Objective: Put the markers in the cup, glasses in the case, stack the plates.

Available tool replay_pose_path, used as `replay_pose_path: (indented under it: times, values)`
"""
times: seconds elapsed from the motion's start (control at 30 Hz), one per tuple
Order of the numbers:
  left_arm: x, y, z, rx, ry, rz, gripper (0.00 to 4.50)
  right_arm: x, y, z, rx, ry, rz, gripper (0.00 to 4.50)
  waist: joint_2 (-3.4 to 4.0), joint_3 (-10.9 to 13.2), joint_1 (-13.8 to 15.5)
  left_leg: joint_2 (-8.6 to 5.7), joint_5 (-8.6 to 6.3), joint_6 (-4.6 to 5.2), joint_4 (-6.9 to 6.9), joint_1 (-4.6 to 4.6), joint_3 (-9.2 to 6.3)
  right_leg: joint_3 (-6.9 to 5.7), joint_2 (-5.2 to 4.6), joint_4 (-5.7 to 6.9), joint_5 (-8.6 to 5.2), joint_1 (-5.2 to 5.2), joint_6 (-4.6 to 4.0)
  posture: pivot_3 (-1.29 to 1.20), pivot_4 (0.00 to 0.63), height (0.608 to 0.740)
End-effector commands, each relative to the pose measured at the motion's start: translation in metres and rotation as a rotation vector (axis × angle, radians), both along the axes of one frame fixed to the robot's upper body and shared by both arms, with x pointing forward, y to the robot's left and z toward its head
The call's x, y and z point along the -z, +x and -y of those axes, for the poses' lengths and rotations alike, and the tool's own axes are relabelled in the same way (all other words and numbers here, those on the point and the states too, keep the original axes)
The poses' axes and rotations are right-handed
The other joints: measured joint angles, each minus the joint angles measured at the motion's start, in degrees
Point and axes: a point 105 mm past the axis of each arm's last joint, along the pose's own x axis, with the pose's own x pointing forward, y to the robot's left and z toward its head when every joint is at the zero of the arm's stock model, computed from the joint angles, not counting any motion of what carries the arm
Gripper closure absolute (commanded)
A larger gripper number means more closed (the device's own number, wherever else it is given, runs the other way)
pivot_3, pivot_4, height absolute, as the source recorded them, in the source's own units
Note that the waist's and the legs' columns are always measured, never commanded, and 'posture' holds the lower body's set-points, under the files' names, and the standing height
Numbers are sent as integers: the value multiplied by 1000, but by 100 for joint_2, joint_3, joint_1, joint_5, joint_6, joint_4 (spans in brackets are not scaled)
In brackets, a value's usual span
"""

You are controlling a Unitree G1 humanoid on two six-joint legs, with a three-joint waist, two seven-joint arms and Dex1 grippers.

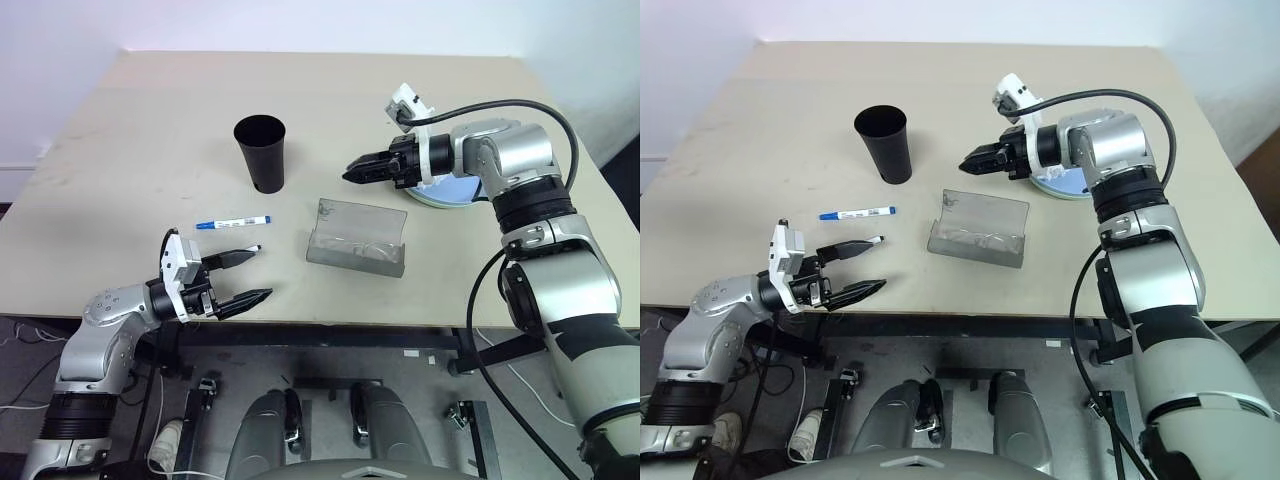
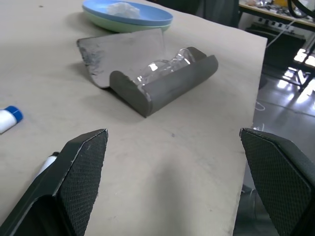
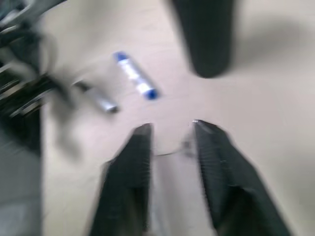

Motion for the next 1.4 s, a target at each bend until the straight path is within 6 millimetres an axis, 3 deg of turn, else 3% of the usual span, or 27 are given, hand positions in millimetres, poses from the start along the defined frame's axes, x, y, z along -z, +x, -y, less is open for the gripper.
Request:
replay_pose_path:
  times: [0.03,0.17,0.37,0.63,0.83,0.97,1.13,1.27,1.4]
  values:
    - [-17,2,1,9,-7,55,0,-7,15,6,100,28,36,4481,0,0,-8,0,0,0,0,-1,0,0,0,0,1,-1,1,0,150,710]
    - [-19,4,6,17,-2,59,0,11,35,17,247,-64,124,4481,1,0,-13,0,1,0,0,-2,1,-1,2,2,1,-1,2,0,150,710]
    - [-23,5,9,25,1,66,0,44,39,27,243,-271,150,4481,1,1,-12,0,3,2,1,-3,3,-1,9,2,6,0,10,0,150,710]
    - [-24,1,7,13,9,58,0,47,15,16,16,-286,-2,4481,2,1,-14,3,13,19,8,-2,2,-1,14,6,7,3,13,0,150,710]
    - [-24,-2,9,9,10,54,0,36,1,9,-112,-238,-39,4481,2,1,-2,5,5,6,8,-1,1,-1,13,7,7,3,13,0,150,710]
    - [-29,-2,15,12,8,58,0,46,-6,9,-168,-285,-61,4481,2,1,-1,3,4,6,9,-1,0,-1,10,6,7,3,12,0,150,710]
    - [-34,-2,20,19,7,56,0,36,-20,0,-243,-225,-66,4481,2,1,-4,4,4,4,8,-1,-2,-1,8,7,6,2,11,0,150,710]
    - [-40,0,18,13,8,56,0,59,-33,4,-261,-275,-80,4481,-1,-1,5,4,4,4,7,-1,-3,-1,8,7,7,2,13,0,150,710]
    - [-46,3,13,1,9,57,0,64,-46,2,-280,-260,-57,4481,0,0,5,2,4,4,9,-1,-4,-2,4,7,7,4,12,0,150,710]
